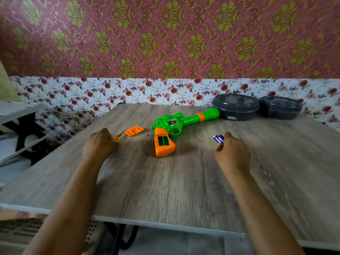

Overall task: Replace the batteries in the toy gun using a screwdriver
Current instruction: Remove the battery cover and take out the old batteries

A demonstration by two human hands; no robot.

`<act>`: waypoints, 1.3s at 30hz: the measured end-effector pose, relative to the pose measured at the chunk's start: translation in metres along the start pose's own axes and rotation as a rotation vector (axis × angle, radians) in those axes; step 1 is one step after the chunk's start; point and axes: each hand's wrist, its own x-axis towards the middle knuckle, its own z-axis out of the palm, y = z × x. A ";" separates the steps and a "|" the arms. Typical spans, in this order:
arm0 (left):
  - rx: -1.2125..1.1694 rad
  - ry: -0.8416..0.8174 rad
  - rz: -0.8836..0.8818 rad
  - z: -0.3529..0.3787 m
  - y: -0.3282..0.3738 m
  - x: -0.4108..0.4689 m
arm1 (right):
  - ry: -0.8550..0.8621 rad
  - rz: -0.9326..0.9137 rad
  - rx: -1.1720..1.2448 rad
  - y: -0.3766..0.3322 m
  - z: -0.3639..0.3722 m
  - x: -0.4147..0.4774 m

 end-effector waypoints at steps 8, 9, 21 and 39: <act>0.027 -0.006 0.014 0.002 -0.002 0.004 | -0.155 0.127 -0.070 0.007 -0.002 -0.006; 0.030 -0.004 0.012 0.001 -0.002 0.004 | -0.165 0.123 -0.091 0.006 -0.001 -0.007; 0.063 -0.008 -0.035 -0.002 0.000 -0.001 | -0.215 0.082 -0.207 0.009 0.003 -0.011; 0.068 -0.018 -0.015 -0.006 0.001 -0.003 | -0.194 0.091 -0.171 0.009 0.007 -0.006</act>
